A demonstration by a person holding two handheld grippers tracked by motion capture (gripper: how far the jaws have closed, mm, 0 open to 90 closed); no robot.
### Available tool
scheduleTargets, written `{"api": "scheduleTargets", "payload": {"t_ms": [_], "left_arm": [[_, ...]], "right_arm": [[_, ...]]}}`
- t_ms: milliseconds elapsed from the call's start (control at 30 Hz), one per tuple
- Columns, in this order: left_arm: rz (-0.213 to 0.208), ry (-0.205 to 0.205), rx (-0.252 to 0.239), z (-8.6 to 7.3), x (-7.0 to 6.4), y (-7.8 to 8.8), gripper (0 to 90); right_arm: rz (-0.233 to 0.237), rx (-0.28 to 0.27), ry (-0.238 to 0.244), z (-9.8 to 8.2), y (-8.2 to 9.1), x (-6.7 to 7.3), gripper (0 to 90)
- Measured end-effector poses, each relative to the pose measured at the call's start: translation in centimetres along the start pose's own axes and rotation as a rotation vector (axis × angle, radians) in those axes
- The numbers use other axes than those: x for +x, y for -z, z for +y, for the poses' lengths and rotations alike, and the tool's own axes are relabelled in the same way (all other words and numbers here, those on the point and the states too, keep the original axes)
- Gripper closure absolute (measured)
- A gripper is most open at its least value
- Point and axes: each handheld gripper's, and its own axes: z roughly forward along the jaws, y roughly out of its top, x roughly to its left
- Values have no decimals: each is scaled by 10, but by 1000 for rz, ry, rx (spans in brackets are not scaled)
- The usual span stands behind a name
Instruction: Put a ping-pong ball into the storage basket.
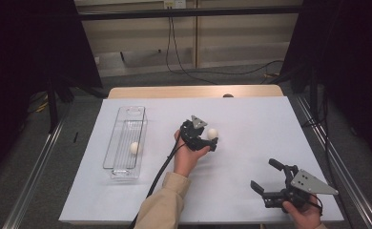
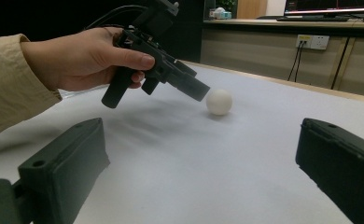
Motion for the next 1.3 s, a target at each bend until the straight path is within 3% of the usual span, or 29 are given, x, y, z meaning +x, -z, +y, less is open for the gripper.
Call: {"api": "scheduleTargets", "payload": {"t_ms": [567, 1300], "left_arm": [[-24, -6, 7, 5, -4, -10, 109], [-32, 10, 22, 4, -1, -23, 249]], "right_arm": [[1, 2, -3, 0, 0, 0, 15], [4, 7, 1, -1, -1, 0, 15]]}}
